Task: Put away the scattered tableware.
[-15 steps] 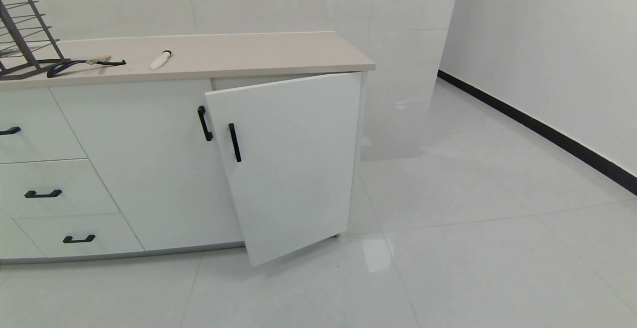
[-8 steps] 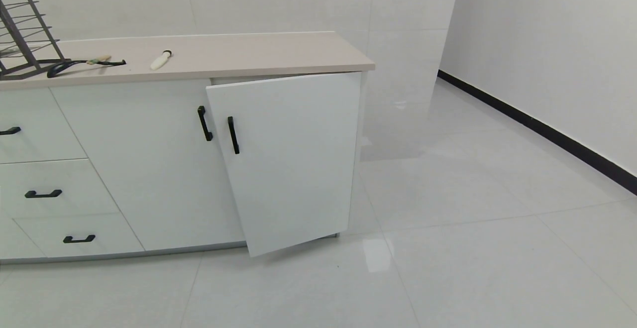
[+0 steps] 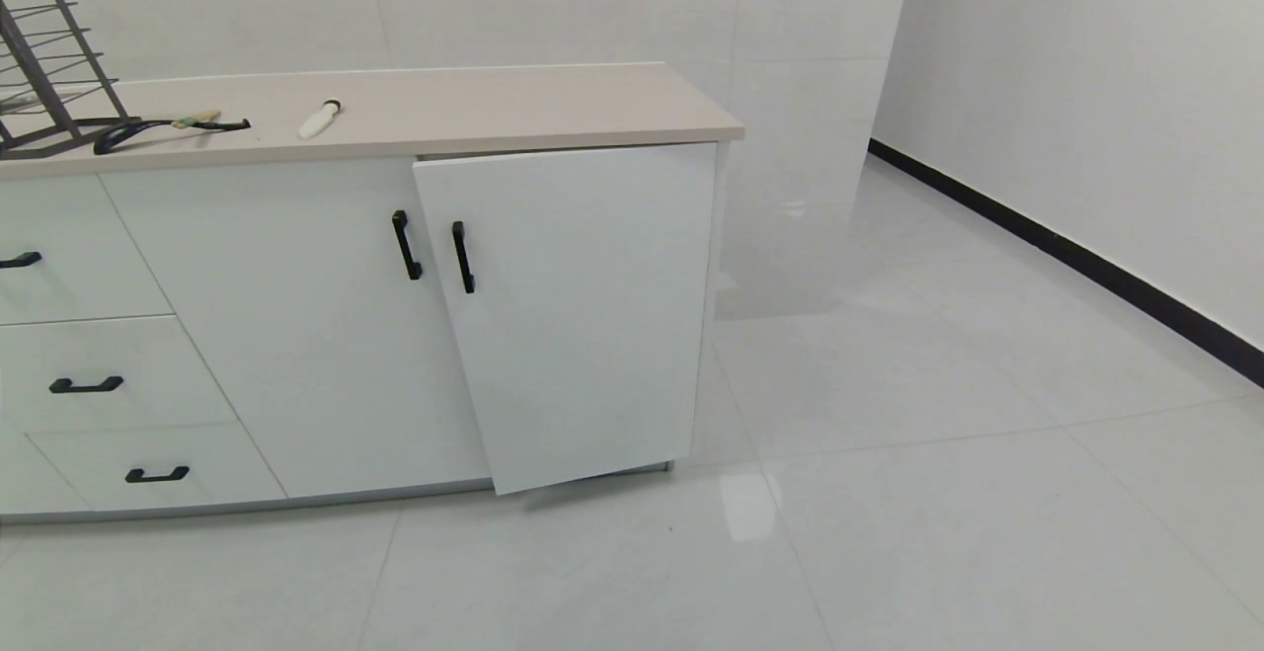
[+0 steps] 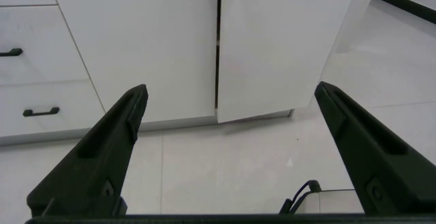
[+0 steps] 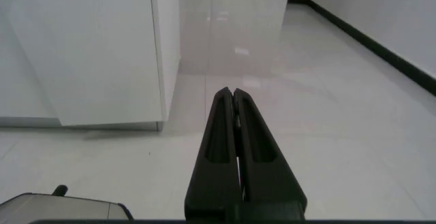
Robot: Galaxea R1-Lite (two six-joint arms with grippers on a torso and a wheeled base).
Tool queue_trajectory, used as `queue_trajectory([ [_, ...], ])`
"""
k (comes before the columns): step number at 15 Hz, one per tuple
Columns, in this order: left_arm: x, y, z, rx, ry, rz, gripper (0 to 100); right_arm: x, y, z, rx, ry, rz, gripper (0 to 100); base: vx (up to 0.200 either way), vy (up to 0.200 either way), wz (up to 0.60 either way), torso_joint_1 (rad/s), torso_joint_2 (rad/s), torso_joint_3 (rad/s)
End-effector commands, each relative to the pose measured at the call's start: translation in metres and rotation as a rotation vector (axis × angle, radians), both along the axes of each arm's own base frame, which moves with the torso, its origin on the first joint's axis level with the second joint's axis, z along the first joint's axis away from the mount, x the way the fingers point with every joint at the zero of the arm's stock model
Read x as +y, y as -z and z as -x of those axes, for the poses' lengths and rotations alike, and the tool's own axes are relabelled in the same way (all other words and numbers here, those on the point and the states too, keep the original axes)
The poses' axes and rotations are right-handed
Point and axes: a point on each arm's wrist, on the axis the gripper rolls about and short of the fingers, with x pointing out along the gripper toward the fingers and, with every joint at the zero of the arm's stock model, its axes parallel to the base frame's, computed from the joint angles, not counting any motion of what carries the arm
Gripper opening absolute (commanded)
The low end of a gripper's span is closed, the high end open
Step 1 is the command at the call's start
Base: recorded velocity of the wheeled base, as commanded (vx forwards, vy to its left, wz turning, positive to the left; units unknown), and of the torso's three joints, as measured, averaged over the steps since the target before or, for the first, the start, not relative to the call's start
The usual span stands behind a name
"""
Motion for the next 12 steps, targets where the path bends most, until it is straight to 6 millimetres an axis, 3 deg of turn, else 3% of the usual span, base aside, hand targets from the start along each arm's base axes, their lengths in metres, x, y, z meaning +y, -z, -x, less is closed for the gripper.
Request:
queue_trajectory([
  [1,0.0,0.0,0.0,0.0,-0.001,0.0,100,-0.0006,0.0009,-0.0001,0.028,0.027,-0.04,0,0.0,0.0,0.0,0.0,0.0,0.0],
  [4,0.0,0.0,0.0,0.0,0.0,-0.004,100,-0.001,0.001,-0.0013,0.046,0.025,-0.072,0,0.0,0.0,0.0,0.0,0.0,0.0],
  [12,0.0,0.0,0.0,0.0,0.0,0.0,100,-0.0009,0.0009,-0.0007,0.03,0.031,-0.071,0,0.2,0.2,0.0,0.003,0.0,0.004],
])
